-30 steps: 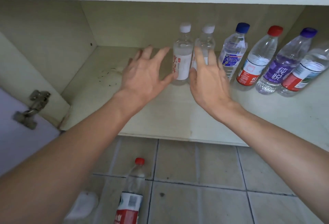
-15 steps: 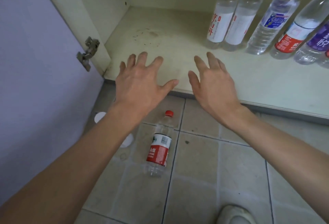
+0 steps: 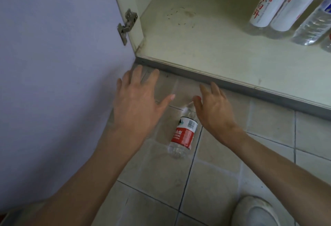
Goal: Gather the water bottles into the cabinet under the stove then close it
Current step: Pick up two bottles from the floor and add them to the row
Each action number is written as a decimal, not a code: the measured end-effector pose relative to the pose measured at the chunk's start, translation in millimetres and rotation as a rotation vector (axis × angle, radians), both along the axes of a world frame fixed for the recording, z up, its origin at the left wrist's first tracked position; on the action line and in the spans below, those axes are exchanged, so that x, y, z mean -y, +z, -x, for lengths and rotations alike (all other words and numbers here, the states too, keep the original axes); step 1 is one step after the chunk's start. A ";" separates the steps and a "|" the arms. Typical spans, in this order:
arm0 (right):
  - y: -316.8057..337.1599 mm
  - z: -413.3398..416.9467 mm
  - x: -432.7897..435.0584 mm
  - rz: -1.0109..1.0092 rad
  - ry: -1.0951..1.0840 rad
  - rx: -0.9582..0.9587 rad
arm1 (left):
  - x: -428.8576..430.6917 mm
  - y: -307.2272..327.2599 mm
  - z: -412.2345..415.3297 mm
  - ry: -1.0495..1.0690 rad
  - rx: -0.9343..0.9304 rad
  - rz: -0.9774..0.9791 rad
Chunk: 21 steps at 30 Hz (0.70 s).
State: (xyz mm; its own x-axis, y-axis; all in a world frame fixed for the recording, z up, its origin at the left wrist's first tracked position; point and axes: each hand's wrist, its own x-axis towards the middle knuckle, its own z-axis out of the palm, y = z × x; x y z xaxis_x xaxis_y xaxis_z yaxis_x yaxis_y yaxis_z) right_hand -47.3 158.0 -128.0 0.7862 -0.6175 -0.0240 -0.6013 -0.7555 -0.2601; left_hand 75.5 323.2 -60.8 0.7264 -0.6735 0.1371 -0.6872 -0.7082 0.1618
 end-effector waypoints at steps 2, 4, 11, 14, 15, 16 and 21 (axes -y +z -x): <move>-6.0 -3.5 -3.1 -0.053 -0.031 -0.050 | -9.6 -5.3 2.3 0.018 -0.041 0.022; -10.5 -4.7 -2.1 -0.043 -0.015 -0.126 | -17.7 -9.4 5.3 0.041 -0.073 0.042; -27.0 -11.8 0.9 -0.131 -0.052 -0.246 | -42.9 -34.6 12.5 0.071 -0.098 0.234; -43.0 -18.6 3.2 -0.275 -0.167 -0.192 | -50.1 -49.6 10.7 0.051 -0.112 0.294; -47.2 -22.0 4.4 -0.327 -0.203 -0.174 | -51.8 -53.5 10.3 0.047 -0.126 0.311; -49.7 -25.3 5.5 -0.380 -0.232 -0.162 | -52.9 -58.0 10.7 0.047 -0.151 0.324; -56.2 -40.4 10.1 -0.599 -0.330 -0.131 | -52.5 -76.2 13.1 0.025 -0.233 0.376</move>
State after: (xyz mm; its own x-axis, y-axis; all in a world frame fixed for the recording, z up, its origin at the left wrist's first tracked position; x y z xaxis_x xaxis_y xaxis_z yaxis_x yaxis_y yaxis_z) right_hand -6.9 147.9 -184.3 0.5271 -0.6748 -0.5166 -0.8296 -0.2768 -0.4849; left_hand 62.4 375.7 -136.9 0.7826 -0.5896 0.2000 -0.5849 -0.5863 0.5604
